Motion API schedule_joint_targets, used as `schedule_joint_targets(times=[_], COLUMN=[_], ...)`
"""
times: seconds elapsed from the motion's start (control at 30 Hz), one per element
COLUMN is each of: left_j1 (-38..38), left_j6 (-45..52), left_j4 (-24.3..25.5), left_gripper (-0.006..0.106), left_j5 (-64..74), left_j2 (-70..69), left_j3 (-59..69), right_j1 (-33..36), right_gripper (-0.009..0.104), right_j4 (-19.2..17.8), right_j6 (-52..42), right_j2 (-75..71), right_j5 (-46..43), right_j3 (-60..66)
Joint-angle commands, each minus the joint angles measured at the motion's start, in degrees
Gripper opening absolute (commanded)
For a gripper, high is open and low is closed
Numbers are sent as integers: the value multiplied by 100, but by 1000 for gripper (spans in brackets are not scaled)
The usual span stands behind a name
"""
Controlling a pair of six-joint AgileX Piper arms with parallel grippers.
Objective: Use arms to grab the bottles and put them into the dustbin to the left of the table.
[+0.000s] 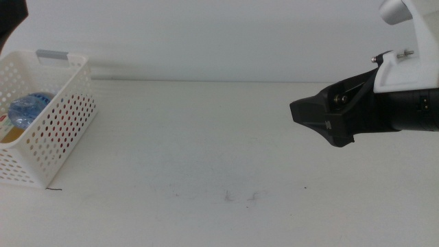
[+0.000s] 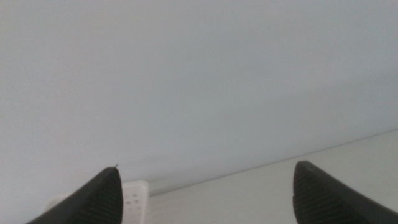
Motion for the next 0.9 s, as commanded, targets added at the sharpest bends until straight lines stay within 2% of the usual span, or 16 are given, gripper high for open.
schedule_joint_targets(times=[0.0, 0.1, 0.33, 0.37, 0.47, 0.57, 0.87], left_j1=[-12, -12, -12, -12, -12, -12, -12], left_j6=[-113, -113, -113, -141, -865, -1296, -1297], left_j4=[-155, -469, -541, -491, 147, 559, 609], left_gripper=[94, 94, 94, 94, 94, 94, 94], left_j5=[-46, 22, 45, 72, 72, 18, -784], left_j2=[-93, -93, -93, -93, -139, -139, -139], left_j3=[33, 33, 33, 45, 55, 83, 83], right_j1=[11, 11, 11, 11, 11, 11, 11], right_gripper=[90, 90, 90, 90, 90, 90, 90], right_j4=[-43, -43, -43, -43, -31, -44, -34], right_j6=[-47, -47, -47, -47, -44, -44, -44], right_j2=[-18, -18, -18, -18, -18, -18, -18], right_j5=[-23, -23, -23, -23, -23, -23, -23], right_j3=[-13, -13, -13, -13, -13, -13, -13])
